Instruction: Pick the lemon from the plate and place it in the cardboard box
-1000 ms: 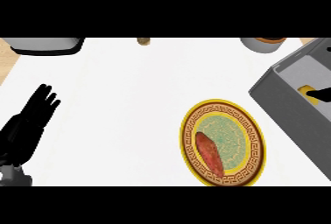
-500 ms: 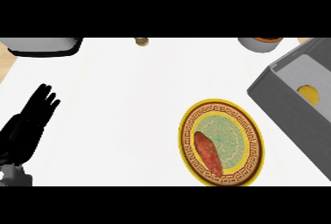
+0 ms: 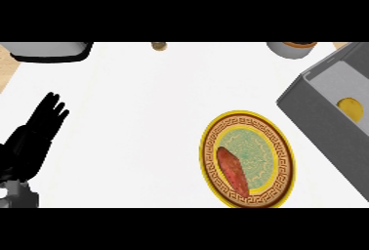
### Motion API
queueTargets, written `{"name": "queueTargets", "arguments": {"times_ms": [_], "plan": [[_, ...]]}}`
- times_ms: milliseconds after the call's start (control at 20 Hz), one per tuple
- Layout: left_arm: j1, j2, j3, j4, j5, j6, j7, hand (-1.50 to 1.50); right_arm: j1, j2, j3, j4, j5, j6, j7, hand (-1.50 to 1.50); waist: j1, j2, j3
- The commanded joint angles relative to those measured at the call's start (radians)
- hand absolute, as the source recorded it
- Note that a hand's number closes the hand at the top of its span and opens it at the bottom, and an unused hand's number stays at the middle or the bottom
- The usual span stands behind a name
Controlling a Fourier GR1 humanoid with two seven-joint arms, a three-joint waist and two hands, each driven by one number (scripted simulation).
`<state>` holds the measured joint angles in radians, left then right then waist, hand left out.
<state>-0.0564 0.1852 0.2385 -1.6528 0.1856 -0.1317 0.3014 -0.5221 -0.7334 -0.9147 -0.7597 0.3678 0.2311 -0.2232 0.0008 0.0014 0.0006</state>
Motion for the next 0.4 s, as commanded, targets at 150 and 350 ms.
{"name": "queueTargets", "arguments": {"times_ms": [150,350], "plan": [[-0.015,0.003,0.004,-0.033,0.012,0.011,0.041,0.0,0.033,-0.16,-0.003,0.182,-0.08,0.074,-0.111,-1.5,0.007,0.001,0.001],[0.016,0.011,0.014,-0.025,0.018,-0.014,0.019,0.0,0.143,-0.151,0.011,0.168,-0.099,0.099,-0.207,-1.5,0.001,-0.001,0.0]]}}
